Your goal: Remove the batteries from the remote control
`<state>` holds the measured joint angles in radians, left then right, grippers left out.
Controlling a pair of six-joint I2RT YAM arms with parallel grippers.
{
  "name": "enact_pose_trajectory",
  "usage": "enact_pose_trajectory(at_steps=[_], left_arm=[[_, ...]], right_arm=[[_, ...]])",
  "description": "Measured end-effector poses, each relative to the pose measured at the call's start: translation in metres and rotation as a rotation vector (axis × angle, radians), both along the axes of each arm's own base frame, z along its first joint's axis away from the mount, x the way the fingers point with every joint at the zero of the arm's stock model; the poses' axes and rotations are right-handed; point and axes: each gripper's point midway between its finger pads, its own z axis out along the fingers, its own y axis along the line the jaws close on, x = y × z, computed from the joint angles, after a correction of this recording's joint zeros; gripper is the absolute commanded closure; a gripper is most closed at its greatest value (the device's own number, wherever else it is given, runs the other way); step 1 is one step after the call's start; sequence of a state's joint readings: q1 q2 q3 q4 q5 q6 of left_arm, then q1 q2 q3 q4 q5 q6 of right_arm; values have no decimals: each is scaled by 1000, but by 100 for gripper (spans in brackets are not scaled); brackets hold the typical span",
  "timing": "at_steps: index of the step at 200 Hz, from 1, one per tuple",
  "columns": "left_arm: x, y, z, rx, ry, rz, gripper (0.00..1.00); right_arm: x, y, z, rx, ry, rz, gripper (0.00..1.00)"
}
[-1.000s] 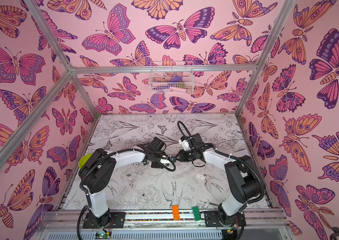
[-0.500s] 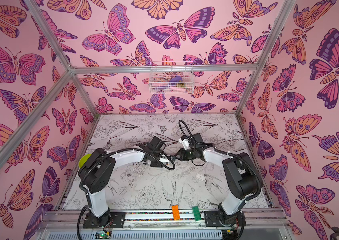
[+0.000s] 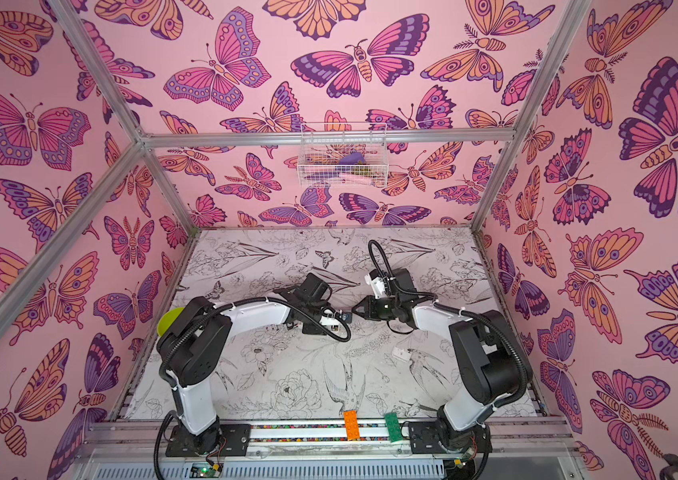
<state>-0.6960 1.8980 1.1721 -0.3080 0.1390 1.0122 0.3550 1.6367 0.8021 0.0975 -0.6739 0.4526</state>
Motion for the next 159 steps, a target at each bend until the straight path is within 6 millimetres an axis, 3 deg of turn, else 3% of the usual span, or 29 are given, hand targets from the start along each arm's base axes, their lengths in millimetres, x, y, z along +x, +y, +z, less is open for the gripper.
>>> enact_pose_trajectory(at_steps=[159], left_arm=[[-1, 0, 0, -3, -2, -1, 73]], right_arm=[[-30, 13, -11, 90, 72, 79, 100]])
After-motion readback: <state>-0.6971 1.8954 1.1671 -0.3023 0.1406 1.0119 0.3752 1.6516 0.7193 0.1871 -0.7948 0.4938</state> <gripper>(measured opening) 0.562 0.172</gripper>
